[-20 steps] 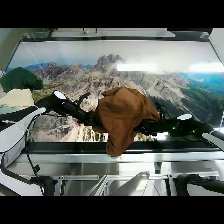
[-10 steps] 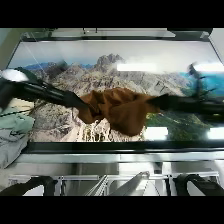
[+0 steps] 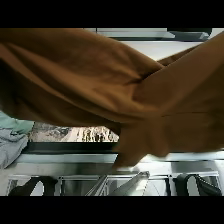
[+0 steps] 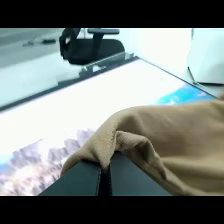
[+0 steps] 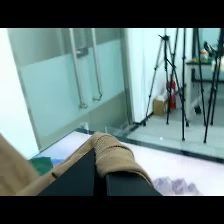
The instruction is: Fold the shirts.
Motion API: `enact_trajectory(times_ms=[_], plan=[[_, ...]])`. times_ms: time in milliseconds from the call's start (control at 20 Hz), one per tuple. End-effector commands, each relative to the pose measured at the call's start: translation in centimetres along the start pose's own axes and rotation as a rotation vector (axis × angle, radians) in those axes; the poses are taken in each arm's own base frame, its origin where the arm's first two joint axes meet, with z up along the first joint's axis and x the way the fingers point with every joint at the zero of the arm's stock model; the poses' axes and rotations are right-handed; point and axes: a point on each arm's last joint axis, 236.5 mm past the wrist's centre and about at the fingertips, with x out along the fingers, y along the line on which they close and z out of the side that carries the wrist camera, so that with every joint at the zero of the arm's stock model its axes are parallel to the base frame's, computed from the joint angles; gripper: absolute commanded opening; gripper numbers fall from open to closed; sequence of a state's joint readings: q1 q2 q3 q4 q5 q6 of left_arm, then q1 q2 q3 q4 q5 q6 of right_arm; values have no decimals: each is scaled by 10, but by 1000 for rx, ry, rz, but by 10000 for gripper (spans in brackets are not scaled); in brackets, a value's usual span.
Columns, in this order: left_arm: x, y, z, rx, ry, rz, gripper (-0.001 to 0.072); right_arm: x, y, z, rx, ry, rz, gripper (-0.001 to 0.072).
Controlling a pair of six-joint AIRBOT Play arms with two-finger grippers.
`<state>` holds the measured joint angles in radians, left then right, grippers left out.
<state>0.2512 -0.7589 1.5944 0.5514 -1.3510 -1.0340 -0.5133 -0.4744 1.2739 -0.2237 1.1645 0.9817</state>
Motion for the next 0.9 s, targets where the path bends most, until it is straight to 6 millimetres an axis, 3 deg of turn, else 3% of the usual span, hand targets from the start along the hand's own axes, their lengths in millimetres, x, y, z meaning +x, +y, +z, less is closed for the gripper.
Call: enact_trajectory(times_ms=[0,100,150,200,250,300,350,400,450,500,650,750,850], plan=[[71,51,-58,-171,198,-132,17,25,-83,-43,251,100,-53,27],[132,89,-126,-333,350,-208,14,58,-153,-131,487,240,-99,28],[162,112,-167,-407,430,-215,12,77,-185,-187,585,311,-142,28],[185,129,-204,-450,492,-230,15,93,-205,-237,648,376,-168,29],[204,142,-241,-504,562,-246,88,106,-220,-286,694,456,-178,32],[220,156,-271,-559,607,-260,340,116,-235,-332,757,520,-206,159],[230,167,-292,-616,641,-266,450,119,-250,-368,813,562,-245,403],[235,182,-307,-676,663,-258,678,120,-262,-398,864,603,-265,445],[235,195,-314,-715,678,-251,714,119,-269,-412,901,629,-260,445],[228,206,-315,-735,690,-257,713,114,-273,-413,929,645,-231,445],[179,229,-312,-809,748,-212,711,81,-276,-374,929,661,-139,444],[143,210,-327,-887,829,-216,699,39,-279,-362,880,747,-188,435],[106,163,-363,-997,939,-222,700,-17,-289,-372,813,895,-350,435]])
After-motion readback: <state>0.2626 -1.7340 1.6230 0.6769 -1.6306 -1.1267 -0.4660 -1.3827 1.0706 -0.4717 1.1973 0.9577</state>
